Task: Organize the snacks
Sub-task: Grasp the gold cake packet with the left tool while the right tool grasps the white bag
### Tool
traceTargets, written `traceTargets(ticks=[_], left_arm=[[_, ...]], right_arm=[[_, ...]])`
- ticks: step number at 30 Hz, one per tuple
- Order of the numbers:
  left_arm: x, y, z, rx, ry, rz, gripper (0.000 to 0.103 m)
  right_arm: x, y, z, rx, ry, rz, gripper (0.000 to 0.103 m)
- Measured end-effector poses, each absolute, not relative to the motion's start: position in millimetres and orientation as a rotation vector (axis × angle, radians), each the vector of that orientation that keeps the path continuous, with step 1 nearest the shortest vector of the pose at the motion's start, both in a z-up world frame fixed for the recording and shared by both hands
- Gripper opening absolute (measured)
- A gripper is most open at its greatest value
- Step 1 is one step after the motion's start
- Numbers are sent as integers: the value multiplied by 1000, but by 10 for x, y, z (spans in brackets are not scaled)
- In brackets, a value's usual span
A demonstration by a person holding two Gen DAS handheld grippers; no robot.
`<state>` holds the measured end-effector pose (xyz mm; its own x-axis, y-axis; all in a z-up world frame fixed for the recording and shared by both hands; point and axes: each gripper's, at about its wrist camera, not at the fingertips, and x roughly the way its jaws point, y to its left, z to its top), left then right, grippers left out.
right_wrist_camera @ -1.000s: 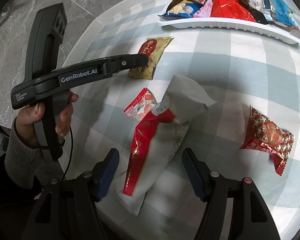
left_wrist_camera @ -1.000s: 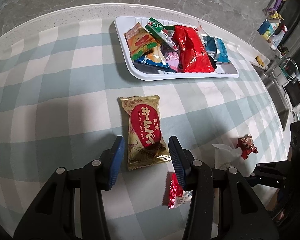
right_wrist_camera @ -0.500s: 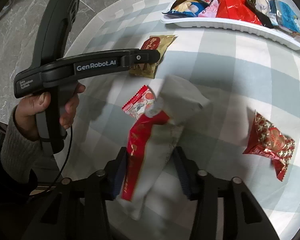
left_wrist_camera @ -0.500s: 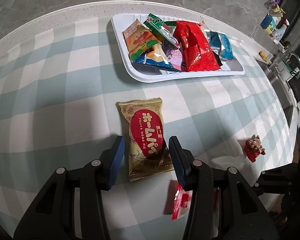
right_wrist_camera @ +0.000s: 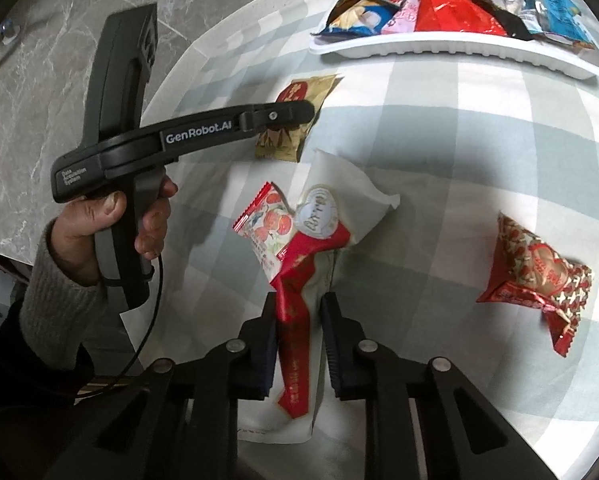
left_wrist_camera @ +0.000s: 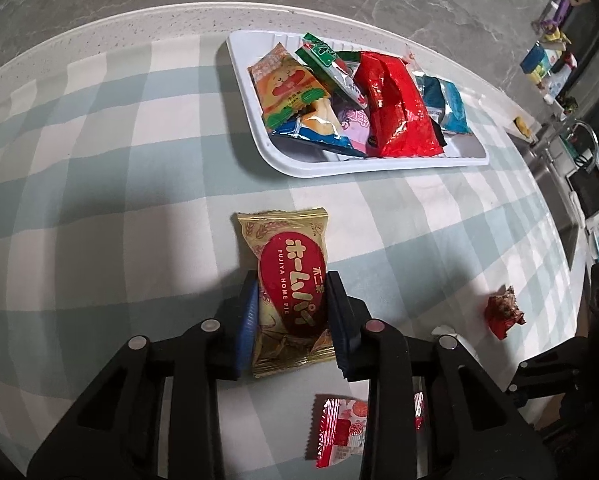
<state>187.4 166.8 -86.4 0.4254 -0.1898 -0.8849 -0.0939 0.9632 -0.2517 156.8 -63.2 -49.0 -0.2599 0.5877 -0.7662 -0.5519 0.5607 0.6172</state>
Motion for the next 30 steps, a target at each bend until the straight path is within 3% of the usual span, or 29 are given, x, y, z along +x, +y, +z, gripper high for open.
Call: traceTargets(ticks=[16,24,30], left_arm=[[1787,1680,-765,-271,1113,-55,29],[1784,1660,-839,-228,1142,-32,30],[1812,1638,-853,-213,1148,-24,30]], right_arm=[[1659,-769,-388,57,1455,1078,13],[1466,-576,-434,-139,1449,1070,30],[1395,-511,-450,-186,1447,1073,31]])
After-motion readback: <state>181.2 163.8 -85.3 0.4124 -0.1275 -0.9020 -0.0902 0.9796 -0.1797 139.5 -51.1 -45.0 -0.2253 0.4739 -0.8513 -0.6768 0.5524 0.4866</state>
